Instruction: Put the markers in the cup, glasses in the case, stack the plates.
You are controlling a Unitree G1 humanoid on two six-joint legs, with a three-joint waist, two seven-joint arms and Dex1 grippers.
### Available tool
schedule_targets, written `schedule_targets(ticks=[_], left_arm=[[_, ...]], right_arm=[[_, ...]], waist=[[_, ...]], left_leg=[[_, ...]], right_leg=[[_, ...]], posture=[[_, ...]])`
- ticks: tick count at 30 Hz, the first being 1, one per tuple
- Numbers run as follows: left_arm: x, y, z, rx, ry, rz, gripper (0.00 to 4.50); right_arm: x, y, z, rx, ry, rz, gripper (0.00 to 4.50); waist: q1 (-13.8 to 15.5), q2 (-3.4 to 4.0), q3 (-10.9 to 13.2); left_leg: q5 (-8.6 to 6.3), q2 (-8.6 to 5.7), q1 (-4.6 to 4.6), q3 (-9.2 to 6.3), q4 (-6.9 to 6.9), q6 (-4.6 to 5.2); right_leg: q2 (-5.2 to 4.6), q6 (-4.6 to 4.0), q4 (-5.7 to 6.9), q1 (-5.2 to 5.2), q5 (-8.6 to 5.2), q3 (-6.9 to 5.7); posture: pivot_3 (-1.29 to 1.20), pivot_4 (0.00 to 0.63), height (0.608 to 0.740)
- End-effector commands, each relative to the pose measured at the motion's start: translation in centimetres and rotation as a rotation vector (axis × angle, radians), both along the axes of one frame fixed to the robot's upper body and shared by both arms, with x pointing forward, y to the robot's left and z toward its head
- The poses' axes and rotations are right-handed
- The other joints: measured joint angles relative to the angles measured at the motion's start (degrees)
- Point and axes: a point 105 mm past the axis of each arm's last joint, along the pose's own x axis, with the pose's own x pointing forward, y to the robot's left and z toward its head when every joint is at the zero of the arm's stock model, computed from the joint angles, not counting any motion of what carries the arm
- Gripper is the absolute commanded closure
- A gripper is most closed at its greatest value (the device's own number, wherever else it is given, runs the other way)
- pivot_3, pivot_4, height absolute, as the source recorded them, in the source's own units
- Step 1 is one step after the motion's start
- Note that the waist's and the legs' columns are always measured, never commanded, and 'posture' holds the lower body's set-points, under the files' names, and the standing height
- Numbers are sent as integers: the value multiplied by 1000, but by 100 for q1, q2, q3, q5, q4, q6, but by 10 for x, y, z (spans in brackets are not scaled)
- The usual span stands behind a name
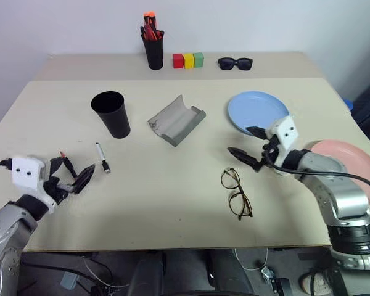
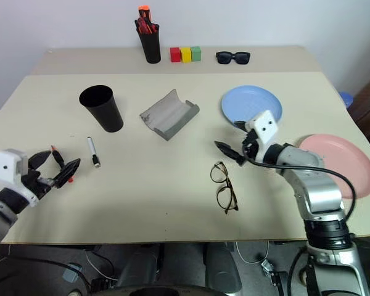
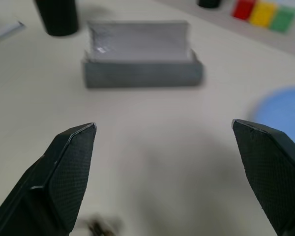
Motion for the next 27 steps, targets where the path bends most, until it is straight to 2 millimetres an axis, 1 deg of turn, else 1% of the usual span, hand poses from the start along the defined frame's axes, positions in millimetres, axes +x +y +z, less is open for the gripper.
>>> schedule_targets(ticks=[1,3,5,7,8,10,12,14,16,18,20,23,25,26,27], left_arm=[[5,12,3,-2,12,129,32],[9,20,-1,-4,42,260,32],[7,34,-13,18,113,438,32],[5,46,-21,-22,166,587,32],[4,48,-24,-47,187,637,32],[6,49,-25,-69,200,686,32],[9,50,-28,-145,223,725,32],[17,51,-30,-207,244,750,32],[25,51,-29,-229,255,761,32],[32,50,-33,-245,307,764,32],[34,51,-37,-248,351,782,32],[36,54,-52,-335,484,812,32],[37,55,-56,-364,543,810,547],[36,59,-57,-366,558,829,805],[35,61,-57,-364,565,843,1255]], right_arm=[[-8,37,17,10,-71,80,0],[-11,58,19,35,-75,141,0],[-15,76,18,43,-79,203,0],[-17,86,15,44,-79,242,0],[-17,89,13,45,-79,252,0],[-18,92,8,48,-75,264,0],[-19,93,1,45,-66,274,0],[-21,93,-6,35,-53,285,0],[-22,93,-11,25,-51,292,0],[-23,93,-12,15,-55,299,0],[-23,93,-12,13,-59,301,0],[-23,91,-9,14,-68,294,0],[-24,90,-8,15,-70,292,0],[-26,90,-8,15,-69,295,0],[-27,90,-8,14,-68,297,0]], waist=[[-36,0,0],[-26,0,0],[-13,-1,0],[4,-7,-4],[24,-10,-5],[27,-27,-11],[28,-30,-12],[38,-32,-14],[16,-33,-14],[-14,-32,-14],[-23,-33,-14],[-12,-33,-14],[-13,-33,-14],[-17,-33,-14],[-15,-33,-14]], left_leg=[[0,1,6,2,-6,0],[0,1,8,5,-9,0],[0,1,6,4,-9,0],[0,1,7,2,-7,0],[0,1,8,0,-4,0],[0,0,8,0,4,0],[0,0,8,0,5,-1],[0,0,11,0,3,-1],[0,0,12,-1,2,-1],[0,0,11,0,0,-1],[0,0,13,0,0,-1],[0,0,14,0,0,-1],[0,0,13,0,2,-1],[0,0,14,0,1,-1],[0,0,16,0,0,-1]], right_leg=[[2,0,0,0,0,5],[1,7,-1,0,2,9],[3,19,1,-2,9,9],[5,21,4,-1,10,9],[5,22,4,5,11,7],[4,29,3,9,15,7],[4,29,2,10,16,7],[5,29,2,10,15,6],[7,30,3,10,16,6],[6,32,3,9,17,6],[8,32,4,7,17,7],[8,33,6,8,17,6],[7,34,6,9,18,6],[7,35,6,9,18,6],[7,40,6,9,21,6]], posture=[[0,150,740],[0,150,740],[0,150,740],[0,150,740],[0,150,740],[0,150,740],[0,150,740],[0,150,740],[0,150,740],[0,150,740],[0,150,740],[0,150,740],[0,150,740],[0,150,740],[0,150,740]])
